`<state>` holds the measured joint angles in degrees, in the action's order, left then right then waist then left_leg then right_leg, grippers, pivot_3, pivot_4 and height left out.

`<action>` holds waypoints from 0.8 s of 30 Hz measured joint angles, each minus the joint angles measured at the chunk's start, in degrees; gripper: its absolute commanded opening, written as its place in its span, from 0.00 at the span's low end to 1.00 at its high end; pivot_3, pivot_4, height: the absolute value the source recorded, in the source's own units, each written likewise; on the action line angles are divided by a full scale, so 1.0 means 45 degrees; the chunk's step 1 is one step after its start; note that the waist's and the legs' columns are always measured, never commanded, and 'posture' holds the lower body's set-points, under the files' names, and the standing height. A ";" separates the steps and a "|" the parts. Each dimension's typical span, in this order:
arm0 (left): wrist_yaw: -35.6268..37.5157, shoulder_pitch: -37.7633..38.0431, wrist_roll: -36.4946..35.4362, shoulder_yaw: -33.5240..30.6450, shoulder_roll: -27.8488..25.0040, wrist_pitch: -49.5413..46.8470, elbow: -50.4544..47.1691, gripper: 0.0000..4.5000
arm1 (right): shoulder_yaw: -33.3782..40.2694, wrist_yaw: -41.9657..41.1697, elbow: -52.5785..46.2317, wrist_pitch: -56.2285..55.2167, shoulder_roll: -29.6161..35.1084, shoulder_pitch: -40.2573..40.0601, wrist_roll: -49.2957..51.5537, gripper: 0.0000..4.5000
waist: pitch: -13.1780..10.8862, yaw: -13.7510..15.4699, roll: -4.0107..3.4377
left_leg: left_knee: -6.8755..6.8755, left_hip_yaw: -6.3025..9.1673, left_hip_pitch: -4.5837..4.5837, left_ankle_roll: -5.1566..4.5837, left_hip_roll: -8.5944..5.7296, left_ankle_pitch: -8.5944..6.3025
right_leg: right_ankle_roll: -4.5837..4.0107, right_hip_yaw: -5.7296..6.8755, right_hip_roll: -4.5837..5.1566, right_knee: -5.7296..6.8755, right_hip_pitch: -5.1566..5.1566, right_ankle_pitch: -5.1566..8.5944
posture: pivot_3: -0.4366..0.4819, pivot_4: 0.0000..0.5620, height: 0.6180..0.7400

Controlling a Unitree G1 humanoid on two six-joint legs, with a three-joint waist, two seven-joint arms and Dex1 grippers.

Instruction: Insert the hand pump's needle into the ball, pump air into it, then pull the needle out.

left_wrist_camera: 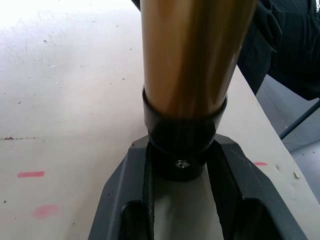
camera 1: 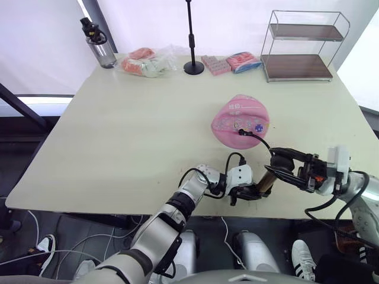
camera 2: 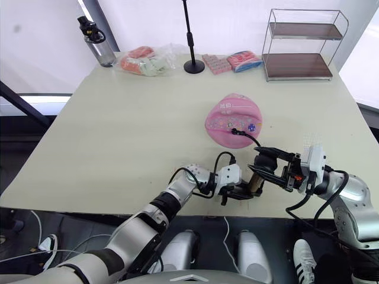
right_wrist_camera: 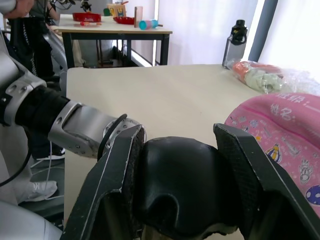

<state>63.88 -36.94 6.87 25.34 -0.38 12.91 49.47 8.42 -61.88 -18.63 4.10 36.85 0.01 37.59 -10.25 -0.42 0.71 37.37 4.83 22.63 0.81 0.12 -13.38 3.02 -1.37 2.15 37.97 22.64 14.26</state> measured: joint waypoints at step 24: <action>-0.0222 -0.0288 -0.0098 -0.0085 0.0474 0.0620 0.0375 0.22 | 0.3792 0.2560 -0.1069 0.7195 0.4556 0.4133 0.6817 0.38 | -0.0009 -0.0009 0.0000 | -0.0006 0.0000 0.0038 -0.0001 -0.0003 0.0000 | -0.0035 0.0002 0.0009 -0.0016 0.0023 -0.0034 | 0.48 0.27 0.93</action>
<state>62.88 -38.24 6.43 24.96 1.75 15.70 51.16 25.48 -50.36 -23.44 36.48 57.35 18.61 68.27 -10.29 -0.46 0.71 37.34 4.83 22.80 0.81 0.10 -13.38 2.86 -1.36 2.19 37.90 22.75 14.11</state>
